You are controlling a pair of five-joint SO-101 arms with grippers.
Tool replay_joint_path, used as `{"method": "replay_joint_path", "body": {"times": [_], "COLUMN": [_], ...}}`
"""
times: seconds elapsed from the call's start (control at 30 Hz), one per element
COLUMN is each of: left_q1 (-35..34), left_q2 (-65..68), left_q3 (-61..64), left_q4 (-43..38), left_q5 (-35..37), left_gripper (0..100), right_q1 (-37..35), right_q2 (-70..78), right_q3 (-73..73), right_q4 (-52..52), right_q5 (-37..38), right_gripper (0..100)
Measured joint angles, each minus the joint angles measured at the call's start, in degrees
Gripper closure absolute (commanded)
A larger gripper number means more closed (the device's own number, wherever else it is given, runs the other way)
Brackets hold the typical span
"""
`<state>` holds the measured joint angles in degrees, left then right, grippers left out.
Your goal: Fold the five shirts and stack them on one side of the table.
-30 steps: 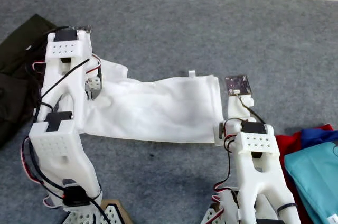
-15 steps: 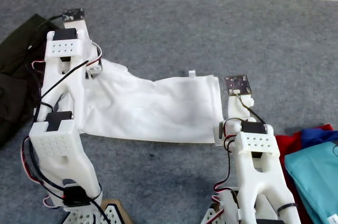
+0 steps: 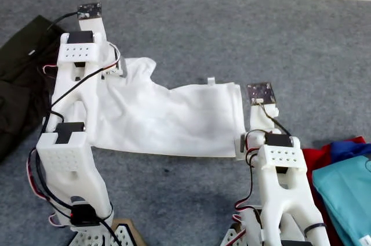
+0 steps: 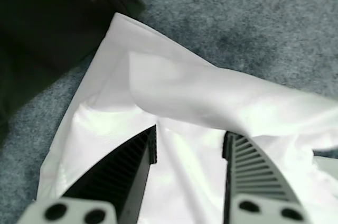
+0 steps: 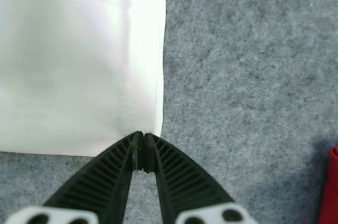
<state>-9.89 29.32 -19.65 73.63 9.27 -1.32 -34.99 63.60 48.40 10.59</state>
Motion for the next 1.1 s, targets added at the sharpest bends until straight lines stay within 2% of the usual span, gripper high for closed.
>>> {"method": "replay_joint_path", "body": {"times": [0.13, 0.33, 0.47, 0.77, 1.1], "left_q1": [0.09, 0.09, -1.23, -2.02, 1.14], "left_q2": [0.0, 0.0, 0.0, 0.0, 3.6], "left_q3": [-0.79, -2.64, -2.37, -5.19, -5.8], "left_q4": [0.44, 7.21, 8.35, 4.84, -1.67], "left_q5": [0.0, 0.0, 0.0, 0.0, 0.0], "left_gripper": [77, 77, 77, 77, 77], "right_q1": [0.0, 0.0, 0.0, 0.0, 0.0], "right_q2": [0.0, 0.0, 0.0, 0.0, 0.0], "right_q3": [0.0, 0.0, 0.0, 0.0, 0.0], "right_q4": [0.0, 0.0, 0.0, 0.0, 0.0], "right_q5": [0.0, 0.0, 0.0, 0.0, 0.0], "right_gripper": [97.9, 97.9, 97.9, 97.9, 97.9]}}
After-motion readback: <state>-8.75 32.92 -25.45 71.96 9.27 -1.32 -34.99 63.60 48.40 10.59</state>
